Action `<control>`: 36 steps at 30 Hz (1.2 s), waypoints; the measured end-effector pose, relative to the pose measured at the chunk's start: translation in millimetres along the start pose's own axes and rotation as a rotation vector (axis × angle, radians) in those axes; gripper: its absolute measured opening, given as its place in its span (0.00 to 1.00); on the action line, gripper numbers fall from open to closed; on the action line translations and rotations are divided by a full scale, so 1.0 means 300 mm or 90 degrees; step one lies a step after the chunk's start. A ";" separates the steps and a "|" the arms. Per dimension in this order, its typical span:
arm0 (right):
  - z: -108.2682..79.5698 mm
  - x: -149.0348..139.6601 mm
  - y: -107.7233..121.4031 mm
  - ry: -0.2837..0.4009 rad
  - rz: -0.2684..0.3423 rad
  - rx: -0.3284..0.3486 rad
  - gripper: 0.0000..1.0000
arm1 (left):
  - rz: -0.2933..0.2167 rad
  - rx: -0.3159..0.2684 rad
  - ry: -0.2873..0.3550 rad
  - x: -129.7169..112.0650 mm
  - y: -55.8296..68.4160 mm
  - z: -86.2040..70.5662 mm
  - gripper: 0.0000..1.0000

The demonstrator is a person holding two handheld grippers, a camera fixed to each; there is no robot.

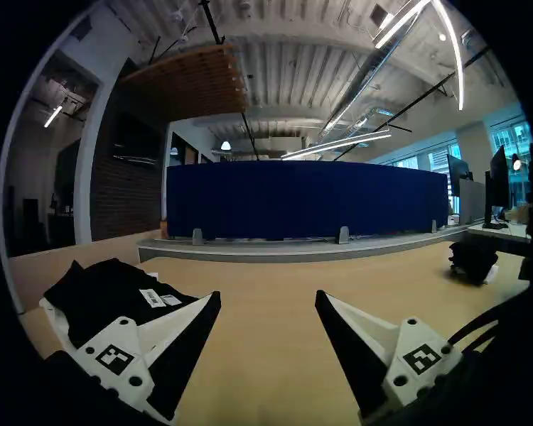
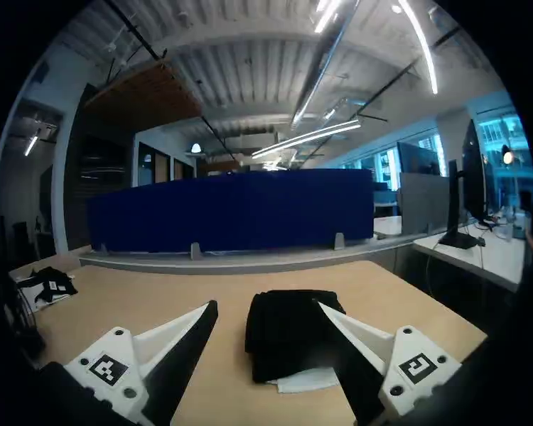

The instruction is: Fold towel

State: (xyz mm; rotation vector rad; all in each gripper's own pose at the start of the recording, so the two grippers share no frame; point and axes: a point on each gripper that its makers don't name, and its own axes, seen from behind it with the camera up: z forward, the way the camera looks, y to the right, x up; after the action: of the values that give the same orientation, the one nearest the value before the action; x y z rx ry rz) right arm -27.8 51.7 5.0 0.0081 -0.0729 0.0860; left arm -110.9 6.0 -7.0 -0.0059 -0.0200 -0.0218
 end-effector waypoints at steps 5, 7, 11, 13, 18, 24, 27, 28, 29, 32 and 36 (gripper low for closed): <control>0.023 -0.056 -0.028 -0.006 -0.015 -0.005 1.00 | 0.000 0.000 0.000 0.000 -0.003 0.000 0.99; 0.029 -0.069 -0.047 0.000 -0.021 -0.004 1.00 | 0.000 0.000 0.000 0.000 -0.004 0.000 0.99; 0.040 -0.080 -0.076 0.014 -0.025 -0.001 1.00 | 0.000 0.000 0.000 -0.001 -0.005 0.001 0.99; 0.042 -0.080 -0.084 0.022 -0.022 0.001 1.00 | 0.000 0.000 0.000 0.000 -0.005 0.000 0.99; 0.040 -0.091 -0.088 0.035 -0.020 0.000 1.00 | 0.000 0.000 0.000 0.000 -0.004 0.001 0.99; 0.040 -0.085 -0.090 0.048 -0.013 -0.006 1.00 | 0.000 0.000 0.000 0.001 -0.004 0.001 0.99; 0.041 -0.089 -0.102 0.051 -0.009 -0.003 1.00 | 0.000 0.000 0.000 0.002 -0.002 0.002 0.99; 0.041 -0.091 -0.104 0.051 -0.009 -0.002 1.00 | 0.000 0.000 0.000 0.002 -0.002 0.002 0.99; 0.040 -0.093 -0.106 0.051 -0.009 -0.002 1.00 | 0.000 0.000 0.000 0.002 -0.001 0.001 0.99; 0.036 -0.103 -0.111 0.049 -0.012 0.000 1.00 | 0.000 0.000 0.000 0.002 -0.002 0.001 0.99; 0.034 -0.117 -0.125 0.049 -0.018 0.003 1.00 | 0.000 0.000 0.000 0.002 -0.003 0.003 0.99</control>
State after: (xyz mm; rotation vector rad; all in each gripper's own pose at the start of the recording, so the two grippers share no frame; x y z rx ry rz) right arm -60.0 11.3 12.5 0.0100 0.0051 0.0588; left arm -110.2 5.0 -6.1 -0.0058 -0.0198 -0.0218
